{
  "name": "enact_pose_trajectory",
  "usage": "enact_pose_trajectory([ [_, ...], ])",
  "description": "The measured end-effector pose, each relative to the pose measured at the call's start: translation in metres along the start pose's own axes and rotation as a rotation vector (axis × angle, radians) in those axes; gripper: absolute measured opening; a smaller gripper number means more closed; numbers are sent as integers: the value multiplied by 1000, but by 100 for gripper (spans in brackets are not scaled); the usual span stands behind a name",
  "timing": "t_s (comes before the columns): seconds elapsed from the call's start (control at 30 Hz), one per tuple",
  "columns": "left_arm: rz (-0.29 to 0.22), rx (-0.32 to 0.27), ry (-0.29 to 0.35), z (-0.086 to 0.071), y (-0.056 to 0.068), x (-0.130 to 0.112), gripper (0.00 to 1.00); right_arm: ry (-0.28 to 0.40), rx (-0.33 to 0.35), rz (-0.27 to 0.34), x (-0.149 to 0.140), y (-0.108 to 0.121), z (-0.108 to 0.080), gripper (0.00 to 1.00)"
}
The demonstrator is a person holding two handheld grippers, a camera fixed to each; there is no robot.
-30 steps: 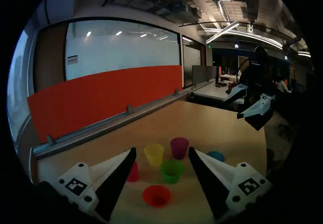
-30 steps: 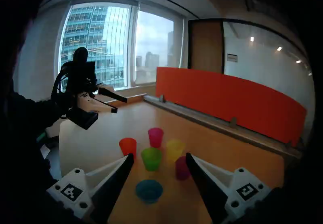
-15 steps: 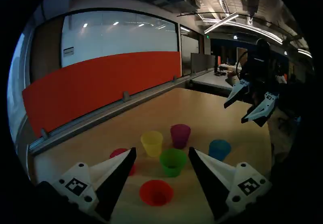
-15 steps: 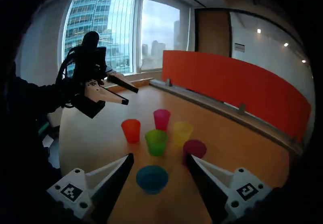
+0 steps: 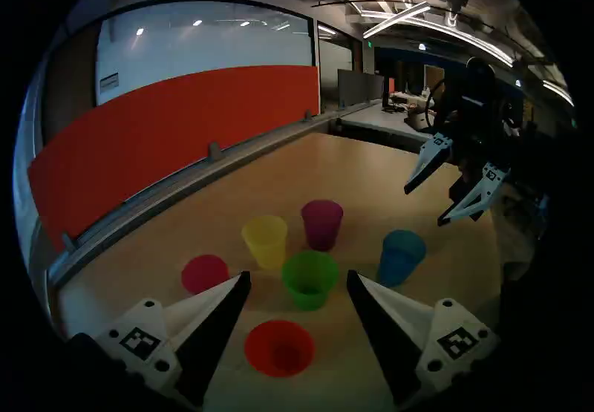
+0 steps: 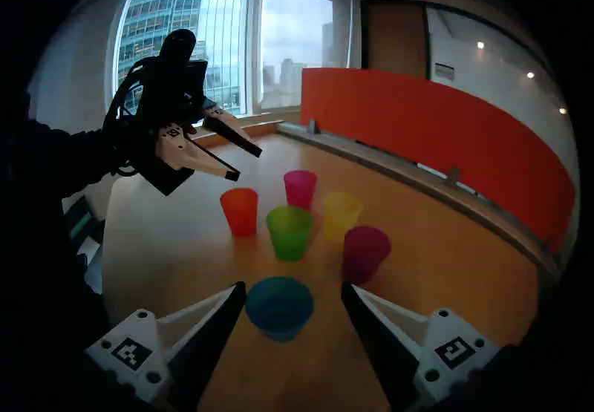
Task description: Pour water
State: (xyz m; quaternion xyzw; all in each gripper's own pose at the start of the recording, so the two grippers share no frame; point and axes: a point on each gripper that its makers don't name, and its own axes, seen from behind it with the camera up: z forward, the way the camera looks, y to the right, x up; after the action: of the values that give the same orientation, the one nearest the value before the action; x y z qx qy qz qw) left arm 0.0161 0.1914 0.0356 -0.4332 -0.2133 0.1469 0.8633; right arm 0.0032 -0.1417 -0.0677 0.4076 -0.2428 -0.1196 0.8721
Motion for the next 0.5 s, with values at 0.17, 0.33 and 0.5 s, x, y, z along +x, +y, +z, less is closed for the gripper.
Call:
enact_pose_trajectory([
  [0.17,18,-22,-37,9,7,-9,96,-18,13,0,-12,-4,5,100],
  [0.33,29,-35,-72,15,9,-16,96,-44,23,-8,-25,-8,10,100],
  [0.5,35,-44,-107,21,10,-25,96,-61,29,-11,-35,-12,14,100],
])
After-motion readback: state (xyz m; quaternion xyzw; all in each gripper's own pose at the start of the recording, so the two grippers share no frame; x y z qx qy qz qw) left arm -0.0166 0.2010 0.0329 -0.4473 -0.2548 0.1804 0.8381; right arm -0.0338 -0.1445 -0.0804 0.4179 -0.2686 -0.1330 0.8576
